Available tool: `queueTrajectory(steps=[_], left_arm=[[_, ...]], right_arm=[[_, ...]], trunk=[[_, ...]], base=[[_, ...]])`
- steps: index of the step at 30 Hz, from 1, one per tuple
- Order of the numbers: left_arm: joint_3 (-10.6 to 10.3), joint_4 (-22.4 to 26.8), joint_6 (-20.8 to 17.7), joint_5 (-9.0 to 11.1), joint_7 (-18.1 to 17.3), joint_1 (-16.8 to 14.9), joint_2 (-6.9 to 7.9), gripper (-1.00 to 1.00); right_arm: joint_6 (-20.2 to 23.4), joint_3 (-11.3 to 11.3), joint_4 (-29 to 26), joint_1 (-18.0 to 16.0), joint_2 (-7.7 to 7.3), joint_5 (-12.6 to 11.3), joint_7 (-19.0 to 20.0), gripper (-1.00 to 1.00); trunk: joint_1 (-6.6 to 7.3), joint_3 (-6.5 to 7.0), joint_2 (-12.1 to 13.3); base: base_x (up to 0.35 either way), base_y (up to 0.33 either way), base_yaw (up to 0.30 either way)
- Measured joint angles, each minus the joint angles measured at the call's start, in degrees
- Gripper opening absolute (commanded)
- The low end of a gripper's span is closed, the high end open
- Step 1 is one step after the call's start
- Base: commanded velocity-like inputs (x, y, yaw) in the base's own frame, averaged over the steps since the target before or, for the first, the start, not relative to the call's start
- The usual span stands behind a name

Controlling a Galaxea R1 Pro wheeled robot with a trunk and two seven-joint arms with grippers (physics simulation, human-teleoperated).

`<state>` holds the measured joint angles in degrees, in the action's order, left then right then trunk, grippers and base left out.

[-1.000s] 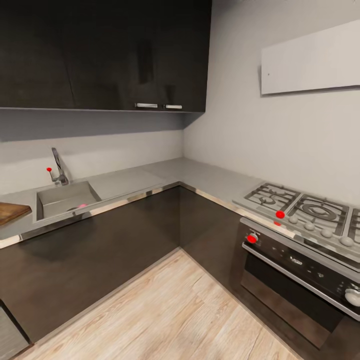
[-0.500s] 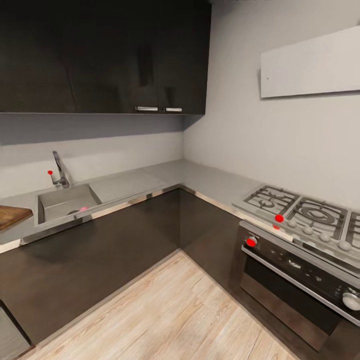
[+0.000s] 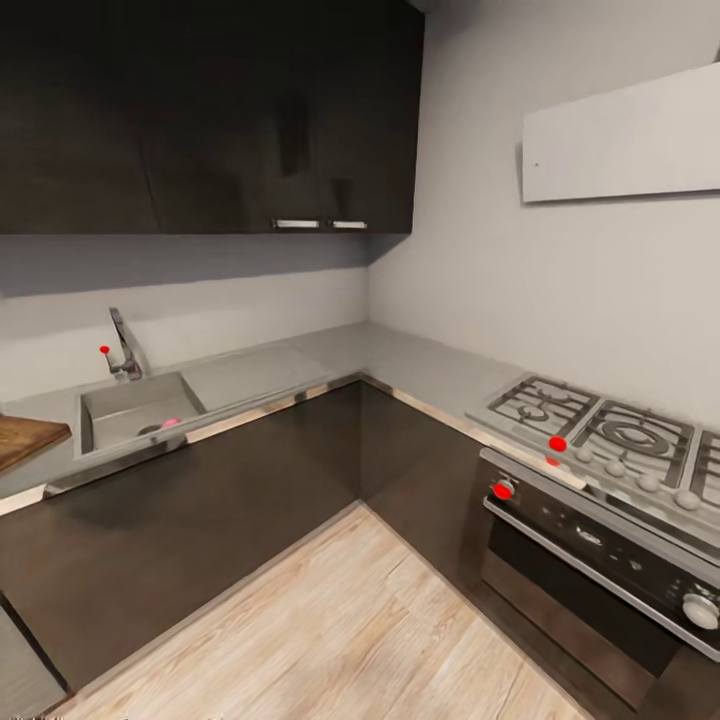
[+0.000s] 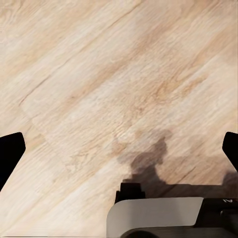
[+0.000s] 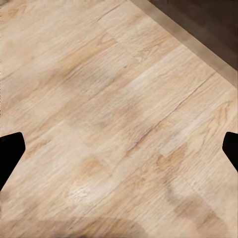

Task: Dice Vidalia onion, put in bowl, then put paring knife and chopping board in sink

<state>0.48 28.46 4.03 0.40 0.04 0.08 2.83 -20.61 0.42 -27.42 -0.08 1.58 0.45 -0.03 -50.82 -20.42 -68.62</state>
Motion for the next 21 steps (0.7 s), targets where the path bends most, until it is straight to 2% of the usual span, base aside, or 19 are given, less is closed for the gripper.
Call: queueTrajectory(steps=[21], left_arm=[[0.0,-0.29,0.0,0.0,0.02,0.0,-0.02,1.0]], right_arm=[[0.0,-0.01,0.01,0.0,-0.08,-0.01,-0.07,1.0]], trunk=[[4.62,3.77,8.43]], base=[[0.0,0.0,0.246]])
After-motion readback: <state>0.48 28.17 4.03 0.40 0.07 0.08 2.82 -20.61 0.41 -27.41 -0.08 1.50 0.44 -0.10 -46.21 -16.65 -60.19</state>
